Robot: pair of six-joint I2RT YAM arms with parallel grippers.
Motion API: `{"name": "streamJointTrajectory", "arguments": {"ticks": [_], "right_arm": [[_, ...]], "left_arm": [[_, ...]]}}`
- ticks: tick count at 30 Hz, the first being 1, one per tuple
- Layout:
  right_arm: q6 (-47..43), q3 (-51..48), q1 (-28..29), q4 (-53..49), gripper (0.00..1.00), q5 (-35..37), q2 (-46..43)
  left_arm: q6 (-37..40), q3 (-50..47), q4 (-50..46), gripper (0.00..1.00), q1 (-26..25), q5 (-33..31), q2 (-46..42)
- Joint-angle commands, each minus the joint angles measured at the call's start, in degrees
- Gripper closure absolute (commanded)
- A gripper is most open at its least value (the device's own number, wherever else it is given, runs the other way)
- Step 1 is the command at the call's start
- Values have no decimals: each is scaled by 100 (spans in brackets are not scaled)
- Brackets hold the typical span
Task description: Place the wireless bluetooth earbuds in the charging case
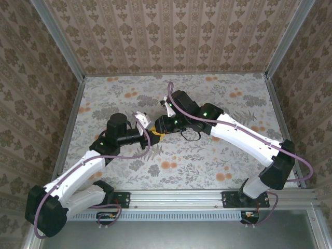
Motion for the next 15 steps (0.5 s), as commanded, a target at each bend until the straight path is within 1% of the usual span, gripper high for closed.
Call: {"name": "streamJointTrajectory", "arguments": {"ticks": [1, 15], "right_arm": [[155, 174, -49, -197, 69, -143, 3], [369, 63, -169, -174, 68, -125, -115]], "left_arm": [[134, 137, 273, 96, -65, 94, -76], [158, 125, 273, 96, -74, 89, -76]]}}
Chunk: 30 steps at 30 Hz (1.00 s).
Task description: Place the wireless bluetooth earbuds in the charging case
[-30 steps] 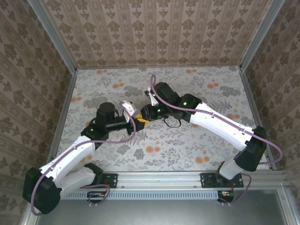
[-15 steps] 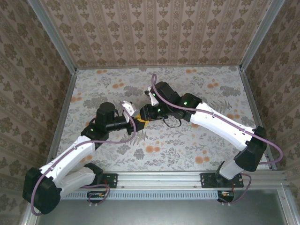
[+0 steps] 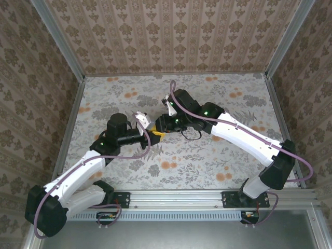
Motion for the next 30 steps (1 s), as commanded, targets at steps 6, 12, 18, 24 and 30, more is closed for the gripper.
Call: {"name": "streamJointTrajectory", "arguments": {"ticks": [6, 12, 18, 24, 30], "right_arm": [[156, 42, -73, -132, 68, -76, -101], [195, 44, -116, -199, 68, -35, -143], [235, -32, -180, -190, 69, 253, -428], [270, -239, -262, -102, 69, 309, -658], [244, -461, -338, 33, 69, 278, -883]], "left_arm": [[165, 129, 224, 96, -54, 86, -77], [209, 119, 271, 96, -63, 67, -50], [229, 58, 429, 96, -69, 67, -2], [234, 39, 484, 96, -65, 50, 42], [184, 14, 515, 96, -63, -33, 30]]}}
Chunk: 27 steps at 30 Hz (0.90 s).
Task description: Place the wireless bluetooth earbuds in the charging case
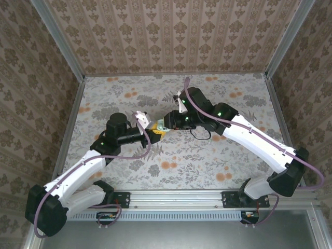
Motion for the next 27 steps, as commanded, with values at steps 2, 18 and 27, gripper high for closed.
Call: {"name": "streamJointTrajectory", "arguments": {"ticks": [2, 18, 27], "right_arm": [[54, -219, -117, 113, 69, 110, -367], [-326, -1408, -1628, -119, 66, -40, -988], [-1155, -2162, -2565, -416, 68, 42, 99]], "left_arm": [[44, -7, 244, 96, -55, -30, -5], [-47, -70, 291, 97, -10, -30, -21], [-28, -161, 147, 97, 34, -292, -211]]}}
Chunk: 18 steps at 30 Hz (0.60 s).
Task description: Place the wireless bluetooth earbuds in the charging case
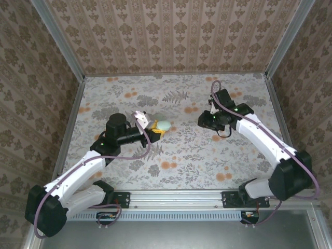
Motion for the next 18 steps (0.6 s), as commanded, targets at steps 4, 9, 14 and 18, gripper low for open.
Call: {"name": "streamJointTrajectory", "arguments": {"ticks": [4, 9, 14, 18], "right_arm": [[-700, -557, -379, 96, 68, -38, 615], [-1286, -521, -520, 232, 67, 9, 1156], [-1829, -392, -569, 152, 65, 301, 1579], [-2088, -334, -650, 177, 65, 410, 1899]], "left_arm": [[-37, -110, 65, 97, 40, -66, -125], [-23, -66, 61, 97, 49, -15, -44], [-6, -63, -1, 97, 58, -30, -58], [-5, -73, -8, 97, 75, -39, -77]]}}
